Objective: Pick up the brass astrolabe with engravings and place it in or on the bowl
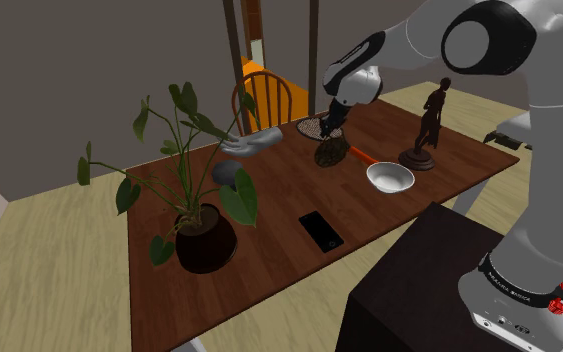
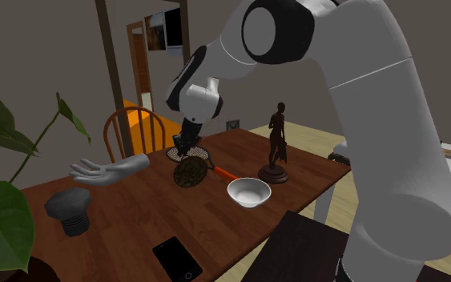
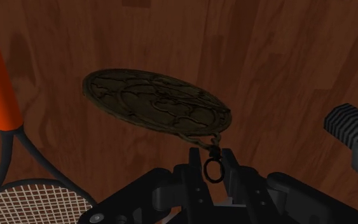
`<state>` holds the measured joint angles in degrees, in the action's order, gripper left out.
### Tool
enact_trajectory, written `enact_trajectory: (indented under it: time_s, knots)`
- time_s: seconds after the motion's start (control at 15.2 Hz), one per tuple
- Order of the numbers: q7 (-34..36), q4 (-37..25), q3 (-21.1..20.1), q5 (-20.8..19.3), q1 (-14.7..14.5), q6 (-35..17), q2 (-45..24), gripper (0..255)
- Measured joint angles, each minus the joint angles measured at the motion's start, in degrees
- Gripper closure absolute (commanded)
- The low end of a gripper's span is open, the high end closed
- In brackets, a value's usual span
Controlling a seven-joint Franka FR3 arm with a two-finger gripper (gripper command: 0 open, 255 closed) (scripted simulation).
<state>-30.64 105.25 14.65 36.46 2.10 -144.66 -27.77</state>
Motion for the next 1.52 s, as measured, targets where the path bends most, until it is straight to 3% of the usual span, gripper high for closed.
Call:
enact_trajectory:
  time_s: [0.99,1.52]
  knots:
    - [5.9,-2.3,3.1,-5.9,-1.8,7.7,6.2,255]
    - [1.6,9.8,6.3,-8.8,0.1,9.0,18.9,255]
